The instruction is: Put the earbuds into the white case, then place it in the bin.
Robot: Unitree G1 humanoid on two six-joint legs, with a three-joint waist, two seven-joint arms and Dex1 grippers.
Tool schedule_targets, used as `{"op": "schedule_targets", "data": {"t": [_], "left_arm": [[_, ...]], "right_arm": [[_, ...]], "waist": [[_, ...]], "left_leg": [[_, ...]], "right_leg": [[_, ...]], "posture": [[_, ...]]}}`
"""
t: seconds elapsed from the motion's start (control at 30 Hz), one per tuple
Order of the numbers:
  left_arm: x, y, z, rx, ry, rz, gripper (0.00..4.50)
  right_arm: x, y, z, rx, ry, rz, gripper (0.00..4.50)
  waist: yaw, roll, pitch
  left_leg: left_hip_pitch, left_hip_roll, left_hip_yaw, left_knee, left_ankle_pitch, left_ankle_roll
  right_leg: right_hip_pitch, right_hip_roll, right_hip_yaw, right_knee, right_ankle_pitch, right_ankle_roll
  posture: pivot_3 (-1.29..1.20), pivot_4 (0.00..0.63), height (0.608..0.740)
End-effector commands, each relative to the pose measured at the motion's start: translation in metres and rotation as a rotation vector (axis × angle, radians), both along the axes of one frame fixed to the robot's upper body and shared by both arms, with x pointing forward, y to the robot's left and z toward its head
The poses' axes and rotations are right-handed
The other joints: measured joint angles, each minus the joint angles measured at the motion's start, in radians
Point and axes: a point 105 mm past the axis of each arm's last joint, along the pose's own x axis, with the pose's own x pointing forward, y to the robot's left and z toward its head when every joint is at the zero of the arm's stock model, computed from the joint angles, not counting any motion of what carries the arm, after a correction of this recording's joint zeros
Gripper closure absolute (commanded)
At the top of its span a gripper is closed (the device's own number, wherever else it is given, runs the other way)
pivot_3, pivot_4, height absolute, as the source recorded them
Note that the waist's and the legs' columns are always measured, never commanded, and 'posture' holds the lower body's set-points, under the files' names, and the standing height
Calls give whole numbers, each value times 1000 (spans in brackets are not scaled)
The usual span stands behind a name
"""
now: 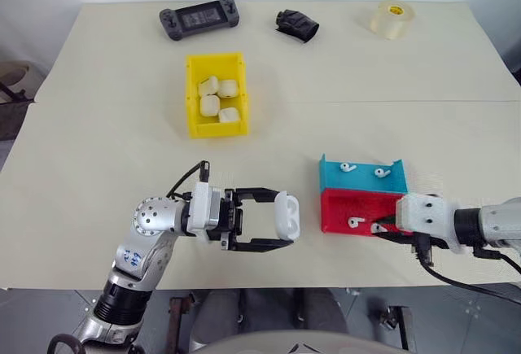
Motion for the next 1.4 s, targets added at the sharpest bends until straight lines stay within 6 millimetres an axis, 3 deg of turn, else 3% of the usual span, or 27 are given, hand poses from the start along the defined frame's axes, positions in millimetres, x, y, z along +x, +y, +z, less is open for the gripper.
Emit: {"op": "schedule_targets", "data": {"t": [0.03,0.27,0.53,0.83,1.4], "left_arm": [[6,8,6,-71,-2,-13,1730],[21,13,-2,-79,-16,-56,1730],[29,2,6,-126,-7,-118,1730],[32,-8,15,-144,-2,-136,1730],[34,-19,34,-203,22,-172,1730]], "right_arm": [[-6,14,30,191,-113,66,3978],[-13,53,76,699,-244,75,3978],[-15,90,106,1127,-304,40,3978],[-17,111,105,1234,-275,43,3978],[-12,123,93,1280,-303,32,3978]], "waist": [[1,0,0],[0,0,0],[-1,-1,1],[-3,-1,0],[-4,-1,0]], "left_leg": [[0,0,0,0,0,0],[0,0,-1,0,0,0],[0,-1,-2,0,0,0],[0,-1,-2,0,0,0],[0,-3,-2,-1,0,0]], "right_leg": [[0,0,0,0,0,0],[0,0,-1,1,0,0],[-1,0,-1,7,0,0],[-2,0,-1,8,0,0],[-3,0,0,9,0,0]], "posture": [[0,150,740],[0,150,740],[0,150,740],[0,150,740],[0,150,740]]}}
